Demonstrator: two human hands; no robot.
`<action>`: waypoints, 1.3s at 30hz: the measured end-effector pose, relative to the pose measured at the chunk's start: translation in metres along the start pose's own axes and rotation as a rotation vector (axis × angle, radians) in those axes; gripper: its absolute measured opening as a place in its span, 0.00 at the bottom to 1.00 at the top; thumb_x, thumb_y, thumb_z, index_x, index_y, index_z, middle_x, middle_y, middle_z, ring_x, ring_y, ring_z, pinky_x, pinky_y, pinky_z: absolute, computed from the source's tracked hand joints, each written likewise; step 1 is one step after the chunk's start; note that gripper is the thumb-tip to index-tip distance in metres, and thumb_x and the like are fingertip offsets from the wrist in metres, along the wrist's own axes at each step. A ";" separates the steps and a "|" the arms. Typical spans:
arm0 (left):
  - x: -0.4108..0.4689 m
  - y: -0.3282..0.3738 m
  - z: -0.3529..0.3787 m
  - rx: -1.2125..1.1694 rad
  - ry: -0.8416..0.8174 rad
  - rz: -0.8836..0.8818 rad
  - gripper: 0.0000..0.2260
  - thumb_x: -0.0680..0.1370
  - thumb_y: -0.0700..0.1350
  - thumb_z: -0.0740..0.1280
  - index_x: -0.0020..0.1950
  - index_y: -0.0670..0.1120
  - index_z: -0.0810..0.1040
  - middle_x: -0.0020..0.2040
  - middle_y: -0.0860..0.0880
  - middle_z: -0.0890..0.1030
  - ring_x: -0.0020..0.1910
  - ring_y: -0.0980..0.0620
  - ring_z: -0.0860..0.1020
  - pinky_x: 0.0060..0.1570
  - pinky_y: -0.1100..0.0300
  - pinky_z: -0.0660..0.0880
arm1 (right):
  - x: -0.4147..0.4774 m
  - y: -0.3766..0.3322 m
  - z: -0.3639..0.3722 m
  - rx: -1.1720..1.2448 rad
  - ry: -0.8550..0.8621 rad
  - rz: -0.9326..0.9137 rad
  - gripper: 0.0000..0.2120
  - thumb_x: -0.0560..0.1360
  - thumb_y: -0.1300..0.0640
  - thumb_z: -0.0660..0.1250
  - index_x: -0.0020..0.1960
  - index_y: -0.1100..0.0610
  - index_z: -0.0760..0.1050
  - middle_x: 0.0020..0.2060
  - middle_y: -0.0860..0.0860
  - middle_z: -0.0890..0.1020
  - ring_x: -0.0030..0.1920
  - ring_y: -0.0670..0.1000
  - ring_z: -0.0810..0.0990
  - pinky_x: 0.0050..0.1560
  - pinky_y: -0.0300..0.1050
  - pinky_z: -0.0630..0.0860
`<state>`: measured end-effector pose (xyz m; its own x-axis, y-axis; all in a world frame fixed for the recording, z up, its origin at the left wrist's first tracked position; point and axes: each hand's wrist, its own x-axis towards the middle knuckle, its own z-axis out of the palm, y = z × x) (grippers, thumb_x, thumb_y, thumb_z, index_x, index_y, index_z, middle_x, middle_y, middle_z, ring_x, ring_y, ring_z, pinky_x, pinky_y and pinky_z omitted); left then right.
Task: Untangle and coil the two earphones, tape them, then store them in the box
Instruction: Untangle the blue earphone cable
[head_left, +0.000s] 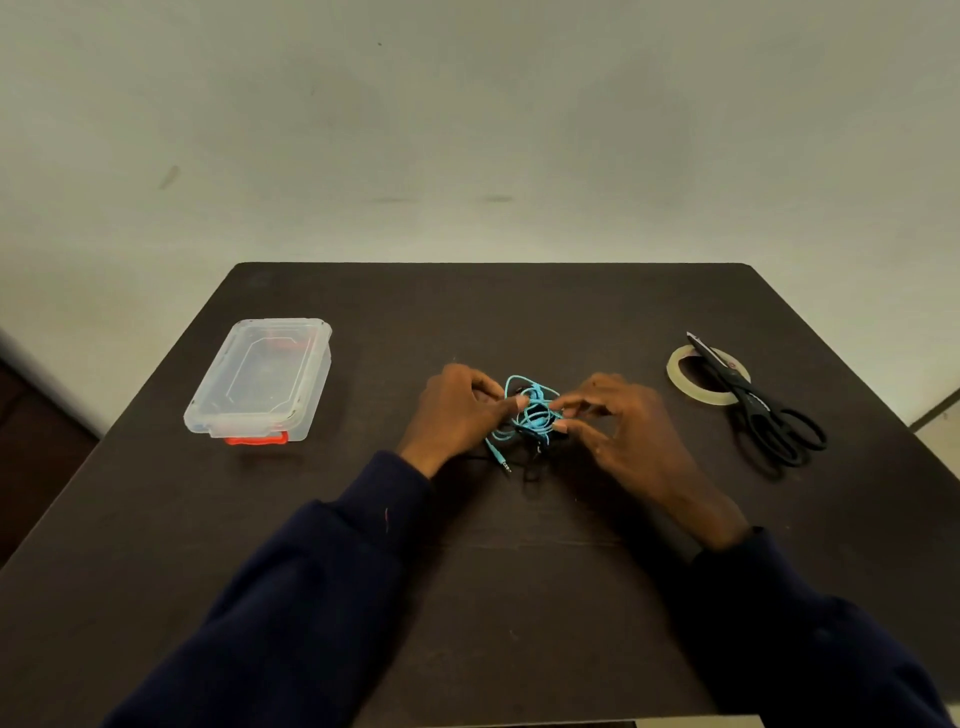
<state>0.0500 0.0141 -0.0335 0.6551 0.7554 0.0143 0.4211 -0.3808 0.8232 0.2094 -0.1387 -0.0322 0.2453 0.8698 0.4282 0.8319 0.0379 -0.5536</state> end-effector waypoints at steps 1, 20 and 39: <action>0.001 0.000 0.001 0.011 -0.031 -0.025 0.07 0.73 0.49 0.78 0.44 0.46 0.86 0.36 0.52 0.85 0.37 0.57 0.84 0.39 0.63 0.79 | -0.001 0.000 -0.001 -0.001 -0.014 -0.001 0.10 0.72 0.61 0.77 0.53 0.55 0.85 0.44 0.46 0.83 0.48 0.44 0.80 0.50 0.46 0.79; -0.025 -0.020 -0.011 -0.194 -0.050 -0.043 0.03 0.74 0.37 0.76 0.45 0.43 0.84 0.39 0.47 0.86 0.38 0.54 0.84 0.43 0.63 0.80 | -0.012 0.005 -0.023 -0.008 0.012 0.069 0.06 0.72 0.67 0.76 0.47 0.59 0.86 0.45 0.48 0.85 0.46 0.41 0.84 0.50 0.33 0.80; -0.033 -0.014 0.004 0.066 0.125 -0.050 0.12 0.78 0.34 0.63 0.45 0.49 0.81 0.43 0.52 0.83 0.47 0.52 0.82 0.48 0.58 0.78 | -0.005 -0.018 -0.019 -0.039 0.203 -0.042 0.10 0.74 0.62 0.76 0.55 0.60 0.84 0.50 0.52 0.85 0.47 0.47 0.84 0.49 0.43 0.82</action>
<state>0.0248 -0.0081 -0.0476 0.5504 0.8335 0.0482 0.4946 -0.3720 0.7855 0.2023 -0.1534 -0.0108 0.3017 0.7509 0.5875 0.8613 0.0495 -0.5056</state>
